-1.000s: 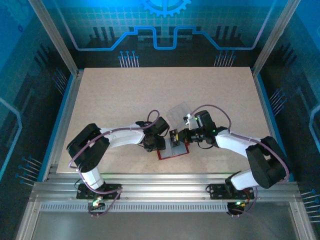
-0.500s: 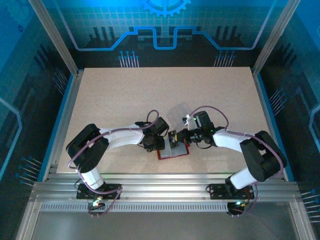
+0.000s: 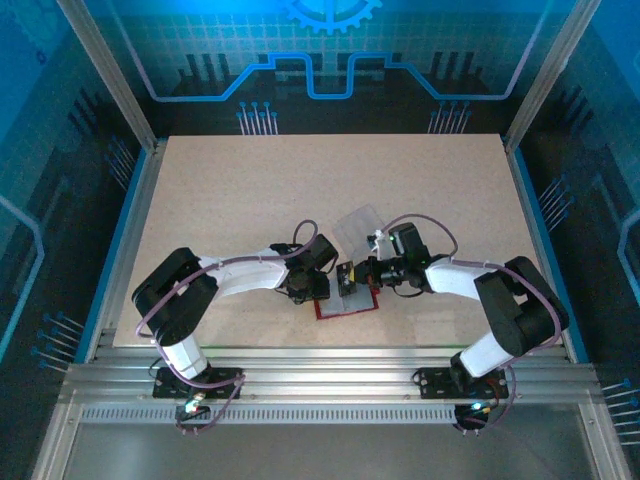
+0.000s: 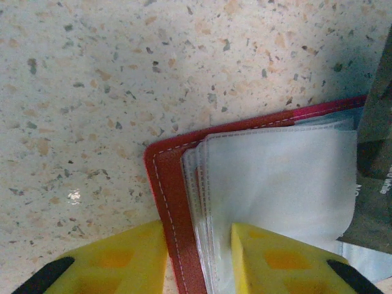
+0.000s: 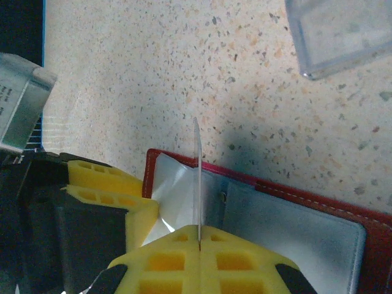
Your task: Put the credit cards into the card holder
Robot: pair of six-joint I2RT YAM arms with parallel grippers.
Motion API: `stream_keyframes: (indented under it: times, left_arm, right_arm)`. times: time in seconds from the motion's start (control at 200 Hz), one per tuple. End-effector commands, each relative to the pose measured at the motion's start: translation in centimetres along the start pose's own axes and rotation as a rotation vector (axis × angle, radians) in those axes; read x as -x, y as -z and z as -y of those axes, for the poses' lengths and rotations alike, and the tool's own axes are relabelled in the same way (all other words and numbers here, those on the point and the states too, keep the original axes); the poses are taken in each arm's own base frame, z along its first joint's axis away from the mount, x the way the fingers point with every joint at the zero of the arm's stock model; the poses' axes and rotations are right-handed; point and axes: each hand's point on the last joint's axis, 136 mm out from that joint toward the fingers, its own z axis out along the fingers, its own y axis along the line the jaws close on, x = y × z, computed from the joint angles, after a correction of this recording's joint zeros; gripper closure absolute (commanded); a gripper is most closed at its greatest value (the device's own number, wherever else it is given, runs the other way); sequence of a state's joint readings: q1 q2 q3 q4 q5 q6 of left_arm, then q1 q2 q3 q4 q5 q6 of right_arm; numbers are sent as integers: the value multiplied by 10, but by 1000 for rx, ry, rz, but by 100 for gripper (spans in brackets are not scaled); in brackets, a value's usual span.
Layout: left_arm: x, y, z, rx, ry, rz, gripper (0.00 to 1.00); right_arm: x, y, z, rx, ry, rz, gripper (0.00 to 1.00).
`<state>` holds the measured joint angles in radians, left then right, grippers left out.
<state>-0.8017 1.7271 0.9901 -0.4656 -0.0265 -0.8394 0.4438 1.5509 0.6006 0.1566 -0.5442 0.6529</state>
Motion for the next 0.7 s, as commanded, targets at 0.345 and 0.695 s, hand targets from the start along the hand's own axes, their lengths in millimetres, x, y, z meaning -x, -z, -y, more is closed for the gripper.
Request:
stream_keyframes:
  times: [0.345, 0.695]
  left_arm:
    - [-20, -16, -23, 81, 5, -55, 66]
    - [-22, -18, -23, 79, 4, -57, 66]
  right_arm:
    - [-30, -3, 6, -15, -53, -48, 100]
    - [-43, 1, 10, -60, -79, -64, 100]
